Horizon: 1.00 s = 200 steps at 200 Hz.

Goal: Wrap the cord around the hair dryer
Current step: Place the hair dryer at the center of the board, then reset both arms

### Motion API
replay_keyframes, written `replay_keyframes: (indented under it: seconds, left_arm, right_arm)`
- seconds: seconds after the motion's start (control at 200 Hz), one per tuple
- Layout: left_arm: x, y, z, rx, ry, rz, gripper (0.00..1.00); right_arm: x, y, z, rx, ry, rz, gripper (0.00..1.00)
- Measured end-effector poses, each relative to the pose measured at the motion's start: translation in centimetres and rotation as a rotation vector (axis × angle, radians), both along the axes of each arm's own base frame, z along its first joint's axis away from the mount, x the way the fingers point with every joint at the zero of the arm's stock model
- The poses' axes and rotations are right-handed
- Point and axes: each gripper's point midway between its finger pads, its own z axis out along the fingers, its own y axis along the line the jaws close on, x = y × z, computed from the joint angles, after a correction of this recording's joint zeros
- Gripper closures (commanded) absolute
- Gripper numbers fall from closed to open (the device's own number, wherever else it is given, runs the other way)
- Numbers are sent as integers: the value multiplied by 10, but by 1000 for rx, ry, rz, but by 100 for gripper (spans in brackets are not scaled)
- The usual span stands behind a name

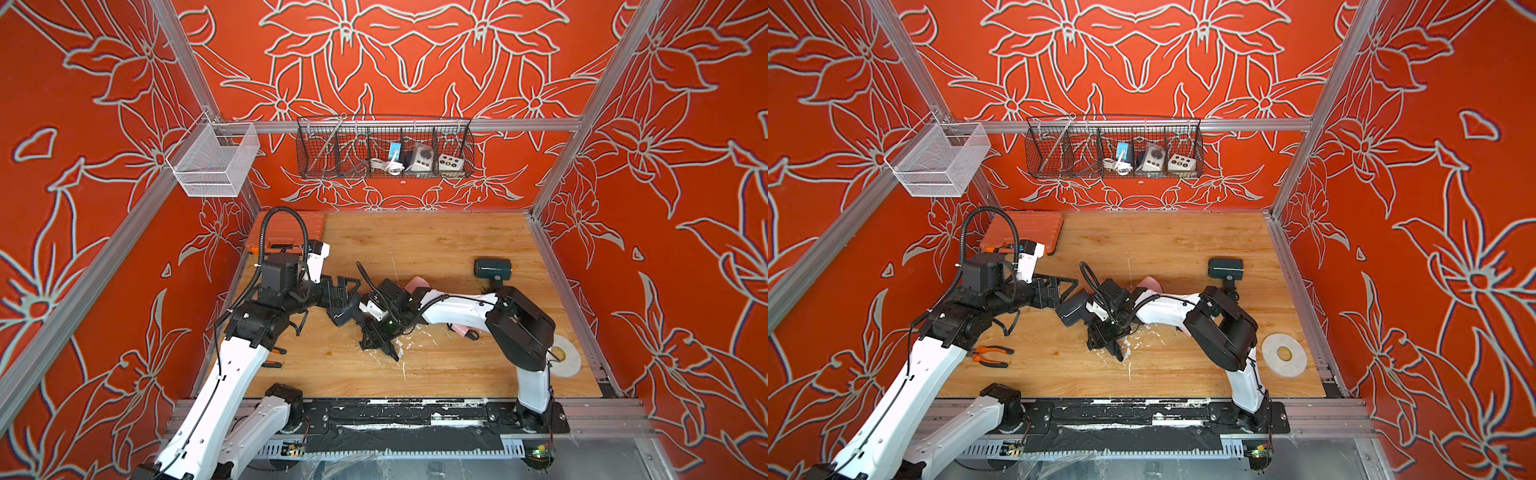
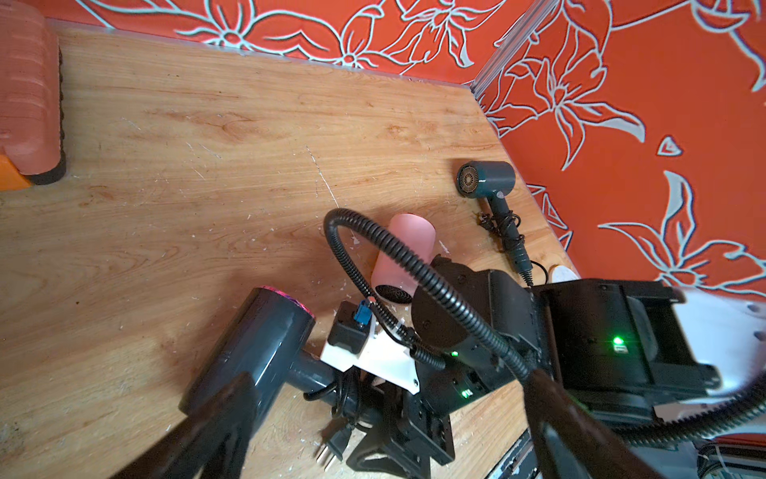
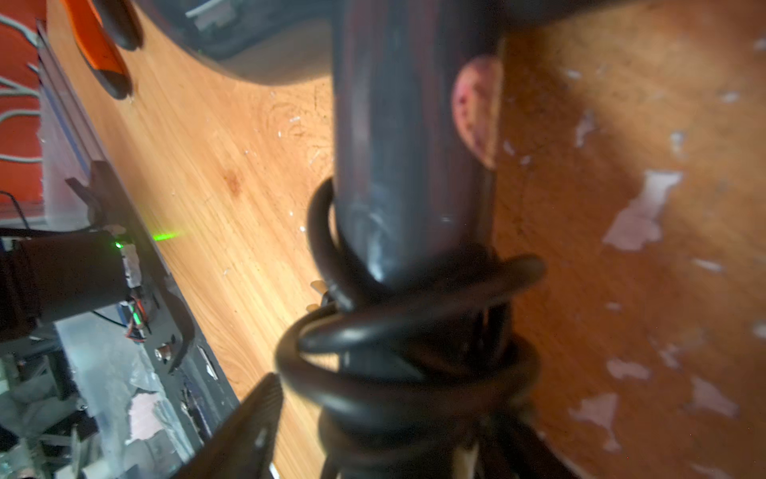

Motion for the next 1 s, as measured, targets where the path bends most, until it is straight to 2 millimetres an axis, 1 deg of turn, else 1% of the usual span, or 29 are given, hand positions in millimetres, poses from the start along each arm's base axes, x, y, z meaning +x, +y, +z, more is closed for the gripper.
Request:
replay_keyframes:
  seconds: [0.095, 0.195, 0.285, 0.425, 0.495, 0.575, 0.671, 0.751, 0.811, 0.861, 1.001]
  left_arm:
    - [0, 0, 0, -3, 0, 0, 3]
    - [1, 0, -2, -5, 2, -1, 3]
    - [1, 0, -4, -7, 9, 2, 3]
    - [2, 2, -10, -13, 13, 15, 3]
    - [2, 4, -16, -8, 17, 27, 3]
    - [3, 9, -24, 3, 10, 51, 2]
    - [2, 16, -33, 19, -6, 89, 2]
    - [1, 23, -38, 36, -24, 124, 1]
    - [3, 30, -42, 54, -41, 157, 1]
    - [5, 36, -46, 71, -61, 188, 2]
    - [8, 57, -58, 131, -105, 276, 2]
  right_arm:
    - [2, -3, 10, -2, -29, -12, 12]
    - [4, -8, 28, 5, -72, -23, 10]
    - [5, -16, 45, 8, -114, -36, 8]
    - [6, -35, 76, 20, -198, -61, 6]
    - [7, -46, 93, 24, -257, -69, 1]
    - [11, -61, 114, 30, -346, -80, 1]
    - [20, -82, 138, 37, -454, -93, 1]
    - [35, -106, 153, 34, -532, -127, 1]
    - [49, -127, 157, 19, -575, -164, 1]
    - [63, -151, 158, -4, -606, -212, 1]
    - [93, -212, 159, -68, -681, -337, 1]
